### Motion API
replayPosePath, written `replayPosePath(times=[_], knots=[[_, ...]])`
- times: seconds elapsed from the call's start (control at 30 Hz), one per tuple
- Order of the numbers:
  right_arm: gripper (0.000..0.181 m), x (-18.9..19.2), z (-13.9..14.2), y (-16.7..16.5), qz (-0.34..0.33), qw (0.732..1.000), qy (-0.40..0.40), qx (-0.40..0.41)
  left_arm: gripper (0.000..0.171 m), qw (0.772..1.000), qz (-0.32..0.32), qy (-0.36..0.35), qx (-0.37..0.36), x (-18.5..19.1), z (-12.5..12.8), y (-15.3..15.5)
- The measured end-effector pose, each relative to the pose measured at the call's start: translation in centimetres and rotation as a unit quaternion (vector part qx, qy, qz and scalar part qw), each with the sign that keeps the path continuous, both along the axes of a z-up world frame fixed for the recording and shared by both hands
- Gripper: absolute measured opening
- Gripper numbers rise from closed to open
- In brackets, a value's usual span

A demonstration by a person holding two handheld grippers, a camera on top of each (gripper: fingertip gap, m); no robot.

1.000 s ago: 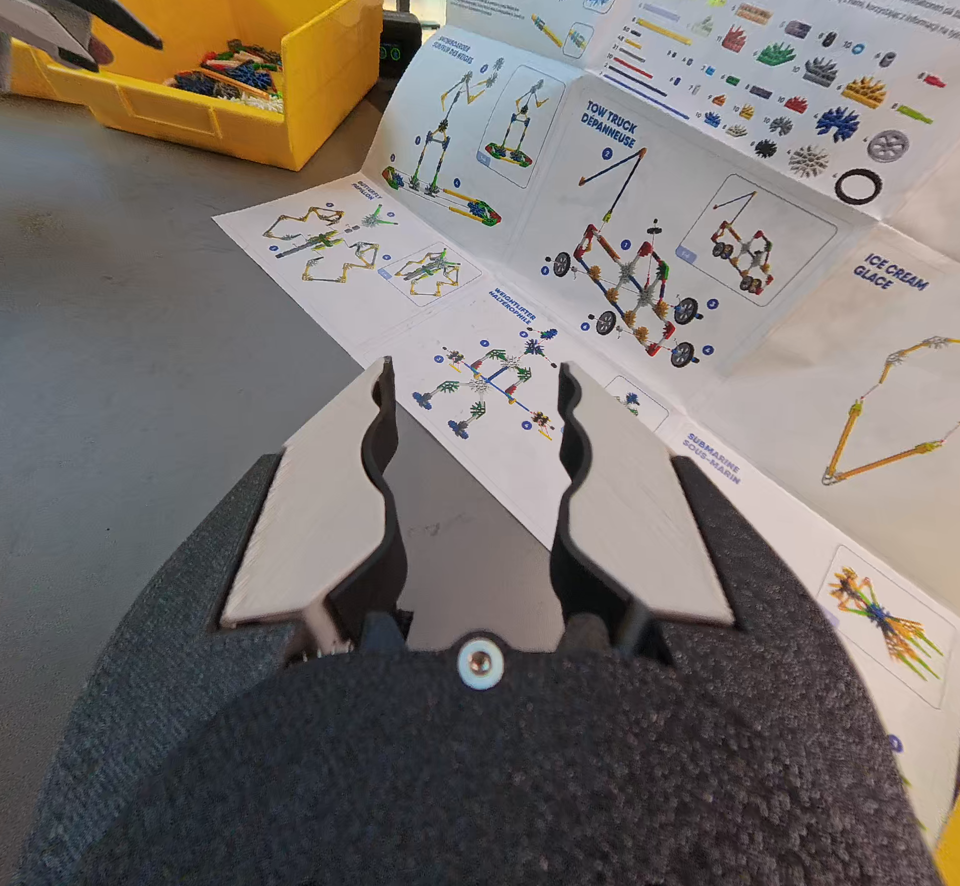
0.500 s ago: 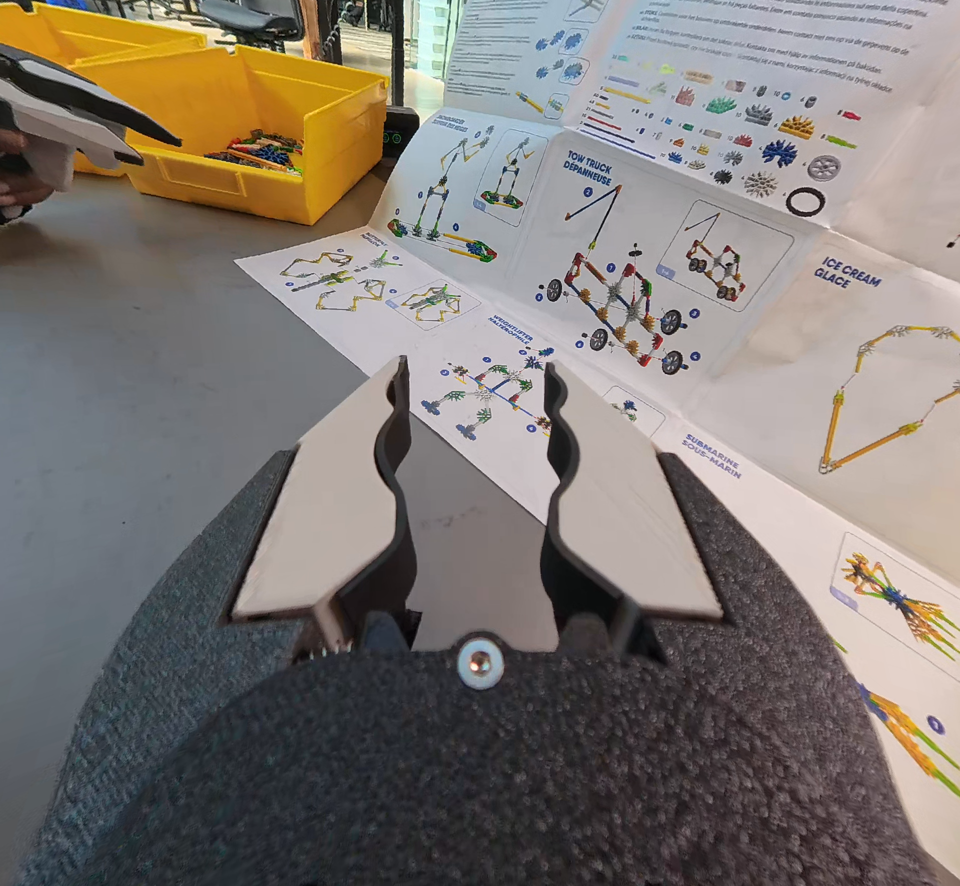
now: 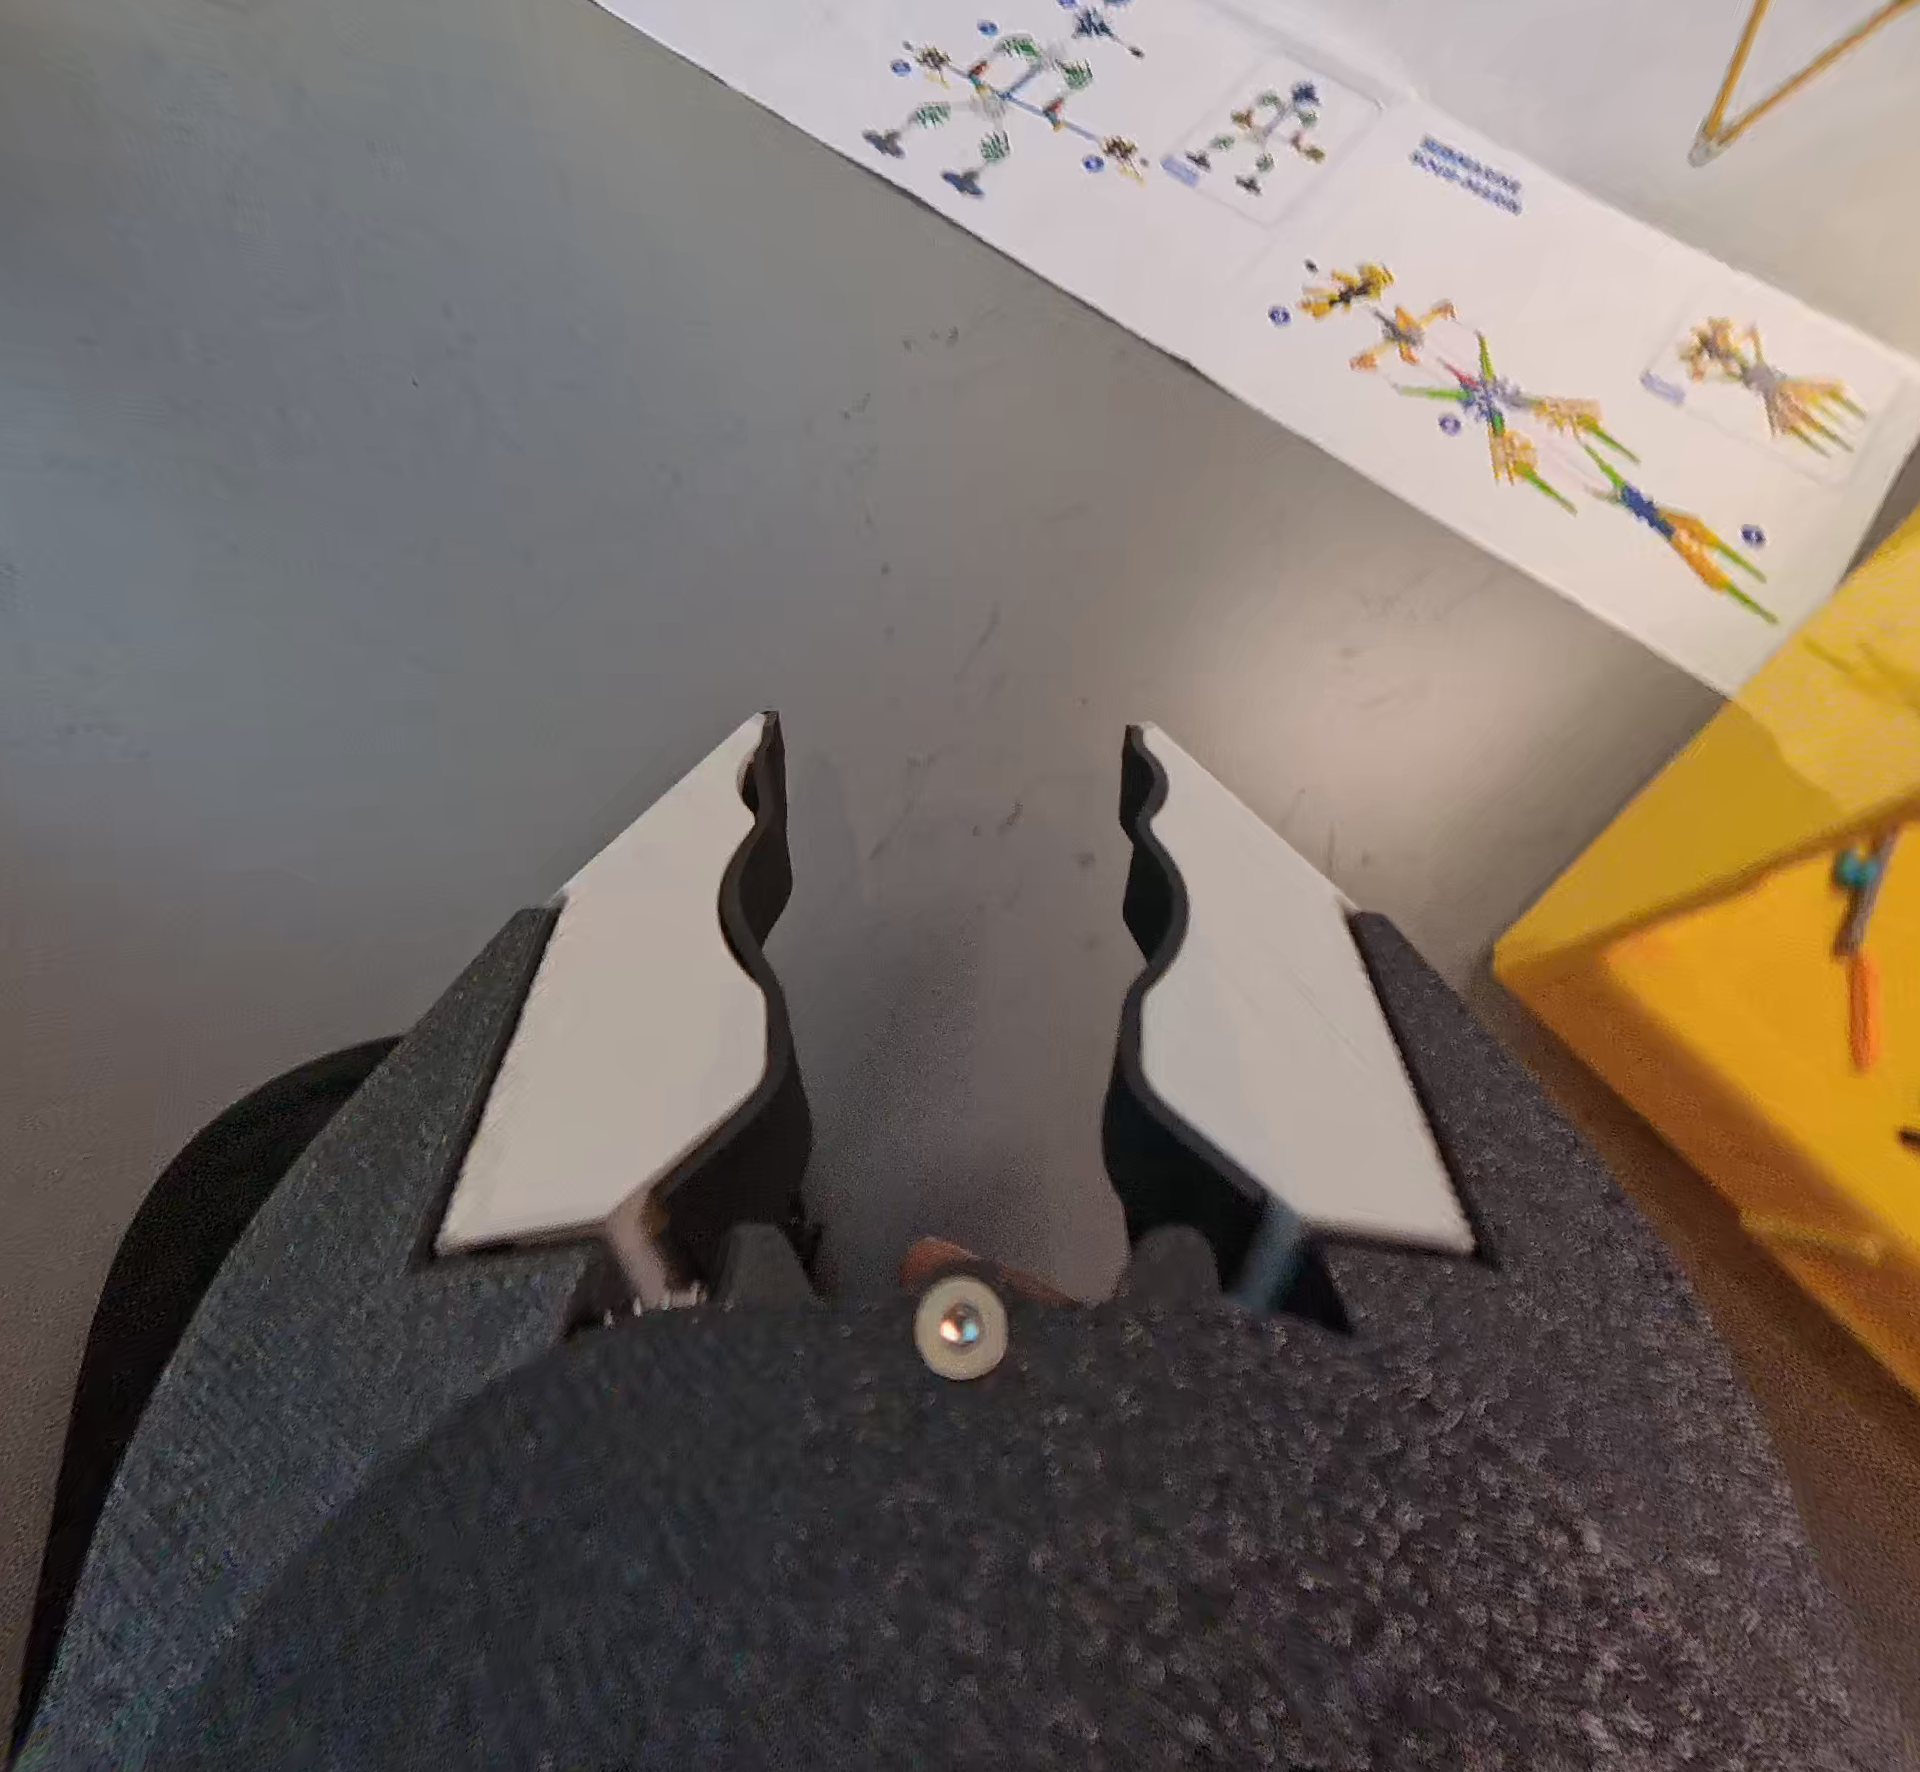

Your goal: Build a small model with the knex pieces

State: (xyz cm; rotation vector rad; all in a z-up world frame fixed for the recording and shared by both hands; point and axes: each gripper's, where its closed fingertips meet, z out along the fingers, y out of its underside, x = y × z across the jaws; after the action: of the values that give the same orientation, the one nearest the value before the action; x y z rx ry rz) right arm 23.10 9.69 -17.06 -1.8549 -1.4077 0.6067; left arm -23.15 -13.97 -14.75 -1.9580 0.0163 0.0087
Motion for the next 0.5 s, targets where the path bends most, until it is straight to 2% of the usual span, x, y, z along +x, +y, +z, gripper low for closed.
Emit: replayPosePath(times=[0.1,0.2,0.37,0.5], knots=[[0.064,3.7,-1.2,-1.1,-0.057,0.998,0.010,-0.038,0.032,0.998,0.000,-0.069,-0.002,0.2,-1.3,-2.2],[0.061,5.2,-2.3,-2.0,-0.079,0.996,-0.003,-0.043,0.026,0.995,-0.014,-0.103,0.003,1.0,-1.8,-2.3],[0.058,4.9,-3.0,-5.3,-0.079,0.991,0.006,-0.108,0.021,0.994,-0.034,-0.100,0.020,3.1,-1.0,-1.7],[0.055,3.3,-2.5,-10.0,-0.074,0.983,0.053,-0.162,0.021,0.993,-0.046,-0.112,0.016,5.0,-1.3,-2.1]])
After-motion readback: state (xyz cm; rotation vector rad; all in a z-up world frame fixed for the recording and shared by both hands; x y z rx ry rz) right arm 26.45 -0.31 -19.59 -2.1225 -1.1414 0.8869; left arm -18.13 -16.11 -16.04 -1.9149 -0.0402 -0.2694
